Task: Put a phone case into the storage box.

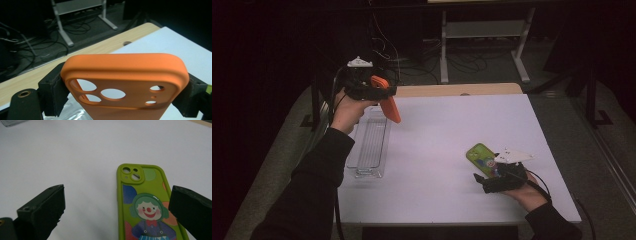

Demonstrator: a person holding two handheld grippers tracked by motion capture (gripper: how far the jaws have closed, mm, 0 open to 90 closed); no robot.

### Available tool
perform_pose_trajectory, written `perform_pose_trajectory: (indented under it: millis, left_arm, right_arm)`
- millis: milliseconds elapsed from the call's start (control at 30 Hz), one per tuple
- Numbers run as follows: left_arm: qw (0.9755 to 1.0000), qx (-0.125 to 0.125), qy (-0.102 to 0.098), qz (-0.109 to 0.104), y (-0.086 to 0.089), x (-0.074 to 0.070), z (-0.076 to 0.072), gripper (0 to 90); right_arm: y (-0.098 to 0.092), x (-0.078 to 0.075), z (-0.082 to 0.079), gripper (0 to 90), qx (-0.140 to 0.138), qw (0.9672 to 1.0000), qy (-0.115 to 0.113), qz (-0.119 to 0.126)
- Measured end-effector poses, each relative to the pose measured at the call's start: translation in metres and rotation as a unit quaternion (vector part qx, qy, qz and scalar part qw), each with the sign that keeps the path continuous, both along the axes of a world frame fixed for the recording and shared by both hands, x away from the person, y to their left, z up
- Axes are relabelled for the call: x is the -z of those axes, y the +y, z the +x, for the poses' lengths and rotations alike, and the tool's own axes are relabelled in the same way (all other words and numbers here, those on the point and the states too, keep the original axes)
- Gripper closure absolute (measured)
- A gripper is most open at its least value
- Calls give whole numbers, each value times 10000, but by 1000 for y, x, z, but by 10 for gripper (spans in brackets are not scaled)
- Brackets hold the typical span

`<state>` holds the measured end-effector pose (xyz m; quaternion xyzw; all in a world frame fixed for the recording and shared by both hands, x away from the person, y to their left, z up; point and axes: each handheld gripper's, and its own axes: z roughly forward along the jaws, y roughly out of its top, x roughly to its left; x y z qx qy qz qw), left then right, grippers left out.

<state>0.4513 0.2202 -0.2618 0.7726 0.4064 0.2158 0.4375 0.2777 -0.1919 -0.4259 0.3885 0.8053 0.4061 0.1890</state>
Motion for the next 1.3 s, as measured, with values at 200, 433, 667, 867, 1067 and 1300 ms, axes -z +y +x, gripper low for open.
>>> perform_pose_trajectory:
  millis: [200, 433, 667, 867, 1067, 1300]
  left_arm:
    - [9993, -351, -26, 147, 6, -5, 11, 147]
    - [9949, -933, -58, 372, 14, 0, 25, 146]
    - [9865, -1475, 62, 712, 20, 12, 40, 146]
    - [9790, -1857, 164, 830, 15, 24, 50, 145]
    - [9706, -2172, 221, 1011, 8, 34, 57, 144]
    - [9640, -2410, 386, 1056, 6, 50, 63, 142]
  right_arm:
    - [0, -2, 0, 0, -10, 10000, -30, 46]
    - [3, -2, -1, 0, -54, 10000, -56, 15]
    - [0, -2, -1, 0, -50, 9999, -95, 27]
    - [0, -2, -1, 0, -57, 9999, -129, 7]
    - [-1, -2, -1, 0, -30, 9999, -145, 29]
    - [-2, -2, -1, 0, -41, 9999, -159, 33]
